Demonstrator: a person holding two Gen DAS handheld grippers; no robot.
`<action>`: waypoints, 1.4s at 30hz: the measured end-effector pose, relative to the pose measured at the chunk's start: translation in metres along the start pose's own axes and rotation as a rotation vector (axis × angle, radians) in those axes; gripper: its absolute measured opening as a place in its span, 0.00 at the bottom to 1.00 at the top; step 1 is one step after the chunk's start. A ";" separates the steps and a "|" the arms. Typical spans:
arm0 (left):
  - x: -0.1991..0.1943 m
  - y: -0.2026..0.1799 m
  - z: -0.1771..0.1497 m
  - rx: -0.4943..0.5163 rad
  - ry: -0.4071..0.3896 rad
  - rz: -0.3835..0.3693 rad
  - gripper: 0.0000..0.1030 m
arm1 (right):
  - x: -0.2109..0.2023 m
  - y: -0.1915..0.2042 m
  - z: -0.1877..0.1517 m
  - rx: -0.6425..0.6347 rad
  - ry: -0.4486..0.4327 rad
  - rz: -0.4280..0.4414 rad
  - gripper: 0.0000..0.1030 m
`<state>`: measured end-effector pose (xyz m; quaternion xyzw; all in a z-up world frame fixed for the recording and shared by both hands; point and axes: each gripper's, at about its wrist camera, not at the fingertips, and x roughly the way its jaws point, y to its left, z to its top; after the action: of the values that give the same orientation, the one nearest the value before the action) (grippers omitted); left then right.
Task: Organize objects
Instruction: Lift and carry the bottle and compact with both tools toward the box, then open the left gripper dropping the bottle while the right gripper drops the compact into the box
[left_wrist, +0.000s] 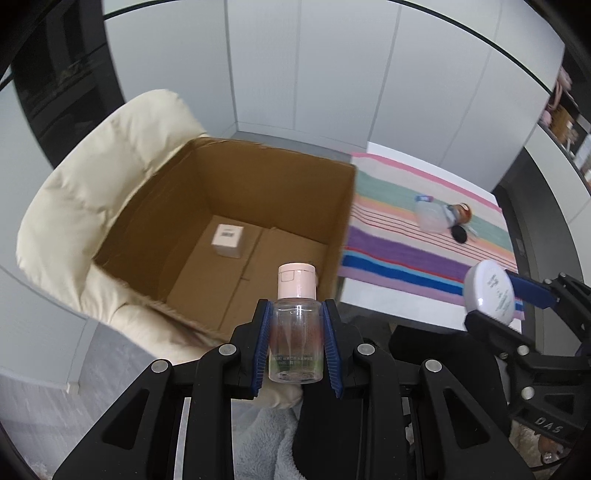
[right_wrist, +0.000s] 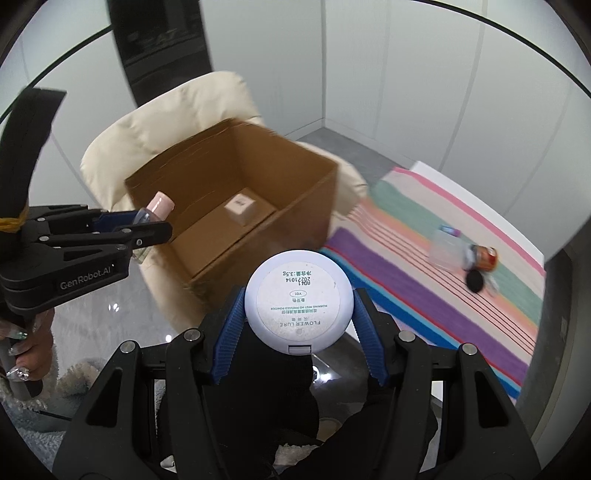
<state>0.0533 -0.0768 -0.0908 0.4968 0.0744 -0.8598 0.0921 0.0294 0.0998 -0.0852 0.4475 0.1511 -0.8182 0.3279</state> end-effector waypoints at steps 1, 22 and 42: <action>-0.001 0.004 -0.001 -0.007 -0.003 0.006 0.27 | 0.003 0.006 0.002 -0.012 0.005 0.007 0.59; 0.042 0.061 0.045 -0.113 -0.007 0.082 0.27 | 0.086 0.047 0.072 -0.116 0.022 0.053 0.59; 0.101 0.110 0.069 -0.184 0.079 0.130 0.61 | 0.184 0.063 0.119 -0.131 0.076 0.110 0.82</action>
<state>-0.0286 -0.2071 -0.1478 0.5237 0.1242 -0.8212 0.1898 -0.0746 -0.0846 -0.1693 0.4635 0.1921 -0.7696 0.3949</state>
